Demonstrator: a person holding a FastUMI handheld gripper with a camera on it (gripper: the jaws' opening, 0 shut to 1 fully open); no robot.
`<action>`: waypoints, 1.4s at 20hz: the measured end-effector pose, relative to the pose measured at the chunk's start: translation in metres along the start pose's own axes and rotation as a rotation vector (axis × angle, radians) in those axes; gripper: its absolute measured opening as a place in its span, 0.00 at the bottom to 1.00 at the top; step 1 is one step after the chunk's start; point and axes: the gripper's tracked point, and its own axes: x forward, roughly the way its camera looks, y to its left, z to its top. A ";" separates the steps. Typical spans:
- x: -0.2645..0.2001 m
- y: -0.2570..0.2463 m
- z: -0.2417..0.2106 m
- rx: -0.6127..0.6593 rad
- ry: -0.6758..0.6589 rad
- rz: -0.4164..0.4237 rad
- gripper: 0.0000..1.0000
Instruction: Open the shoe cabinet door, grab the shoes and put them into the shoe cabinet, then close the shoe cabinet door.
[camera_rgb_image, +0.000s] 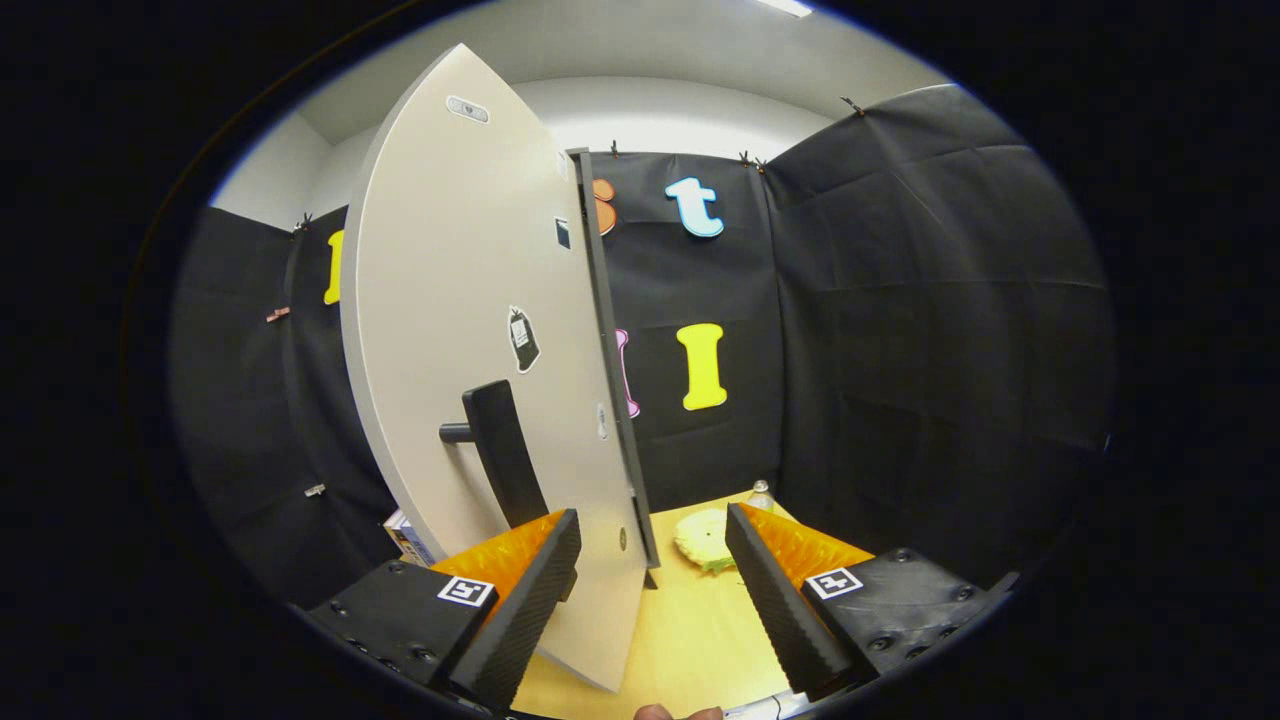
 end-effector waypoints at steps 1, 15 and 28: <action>0.000 0.010 -0.003 0.006 0.005 0.009 0.97; 0.044 0.152 -0.022 -0.031 0.049 0.187 0.98; 0.060 0.182 -0.019 -0.137 0.002 0.189 0.98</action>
